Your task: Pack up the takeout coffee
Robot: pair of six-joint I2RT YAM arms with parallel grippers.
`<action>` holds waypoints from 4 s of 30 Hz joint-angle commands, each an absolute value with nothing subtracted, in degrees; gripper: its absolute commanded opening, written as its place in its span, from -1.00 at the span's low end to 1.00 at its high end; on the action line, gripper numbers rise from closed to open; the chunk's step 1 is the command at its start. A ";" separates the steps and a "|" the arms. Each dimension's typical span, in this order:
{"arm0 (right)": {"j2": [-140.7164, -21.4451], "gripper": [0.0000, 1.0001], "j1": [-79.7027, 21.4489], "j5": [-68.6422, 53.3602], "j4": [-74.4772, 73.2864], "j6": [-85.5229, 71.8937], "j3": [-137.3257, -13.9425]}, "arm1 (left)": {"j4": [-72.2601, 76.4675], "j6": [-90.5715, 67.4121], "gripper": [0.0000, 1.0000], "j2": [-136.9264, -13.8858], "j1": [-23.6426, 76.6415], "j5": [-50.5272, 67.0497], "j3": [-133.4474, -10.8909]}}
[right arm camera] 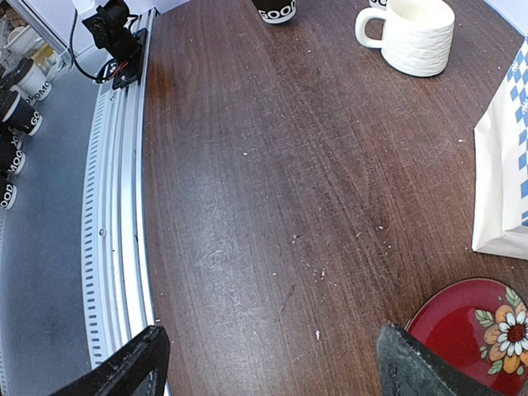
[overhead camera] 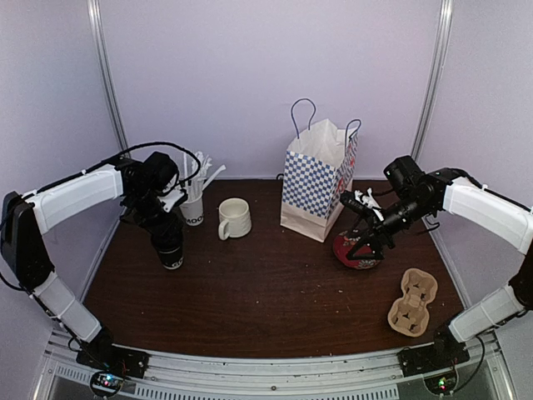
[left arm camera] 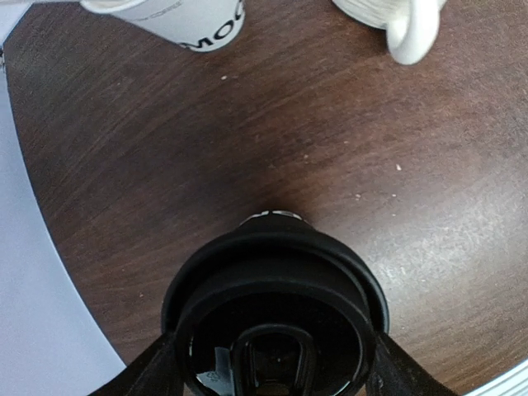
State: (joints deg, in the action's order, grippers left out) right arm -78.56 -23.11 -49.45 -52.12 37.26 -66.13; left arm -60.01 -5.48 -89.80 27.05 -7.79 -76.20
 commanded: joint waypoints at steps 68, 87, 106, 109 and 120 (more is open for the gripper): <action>-110.78 -0.81 -15.14 -25.61 -41.27 5.67 -121.86 | -50.27 -10.09 0.95 -74.60 37.17 0.00 -76.59; -93.31 -1.00 -22.80 -46.69 -38.32 9.02 -104.00 | -46.92 -11.13 0.95 -75.62 37.35 3.99 -81.16; -90.66 -1.00 -41.33 -55.13 -67.47 33.90 -105.81 | -41.04 -9.69 0.72 -70.54 37.35 10.21 -83.77; -90.32 -1.00 -42.91 -55.72 -73.08 39.02 -106.55 | -41.07 -8.40 0.69 -72.40 37.35 12.68 -85.21; -87.58 -0.99 -43.68 -54.01 -79.84 43.62 -105.78 | -40.75 -6.74 0.67 -77.89 38.05 15.63 -90.13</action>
